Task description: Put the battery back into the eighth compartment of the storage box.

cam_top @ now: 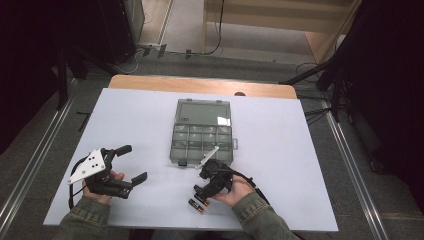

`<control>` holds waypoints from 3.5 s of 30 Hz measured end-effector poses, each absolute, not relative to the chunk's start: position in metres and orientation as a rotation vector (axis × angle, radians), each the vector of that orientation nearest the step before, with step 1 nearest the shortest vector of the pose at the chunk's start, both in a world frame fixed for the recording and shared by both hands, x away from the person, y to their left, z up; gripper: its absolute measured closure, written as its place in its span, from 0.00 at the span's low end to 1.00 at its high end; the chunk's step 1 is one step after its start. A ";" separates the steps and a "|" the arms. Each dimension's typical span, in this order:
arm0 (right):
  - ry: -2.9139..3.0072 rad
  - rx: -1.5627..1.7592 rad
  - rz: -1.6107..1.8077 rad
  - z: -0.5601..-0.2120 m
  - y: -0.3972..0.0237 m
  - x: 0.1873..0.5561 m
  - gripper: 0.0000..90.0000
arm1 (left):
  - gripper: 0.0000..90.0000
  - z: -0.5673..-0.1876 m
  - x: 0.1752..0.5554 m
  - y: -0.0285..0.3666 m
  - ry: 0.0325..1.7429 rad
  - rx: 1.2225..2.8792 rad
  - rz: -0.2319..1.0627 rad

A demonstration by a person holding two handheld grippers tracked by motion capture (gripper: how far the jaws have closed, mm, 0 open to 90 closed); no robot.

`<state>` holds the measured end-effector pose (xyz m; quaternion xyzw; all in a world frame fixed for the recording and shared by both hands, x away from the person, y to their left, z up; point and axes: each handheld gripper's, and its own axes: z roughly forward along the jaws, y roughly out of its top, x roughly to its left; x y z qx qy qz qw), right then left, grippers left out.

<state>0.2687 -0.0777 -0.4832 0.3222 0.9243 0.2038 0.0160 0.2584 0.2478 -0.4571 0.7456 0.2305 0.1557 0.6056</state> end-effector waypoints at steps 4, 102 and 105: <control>2.888 1.014 0.614 -0.482 -0.077 0.269 0.55 | 0.00 -0.457 0.258 0.248 0.532 1.725 0.360; 2.369 1.401 1.095 -0.440 -0.128 0.283 0.00 | 0.00 -0.457 0.258 0.248 0.532 1.728 0.359; 2.387 1.377 1.104 -0.437 -0.126 0.281 0.00 | 0.00 -0.457 0.258 0.248 0.530 1.730 0.360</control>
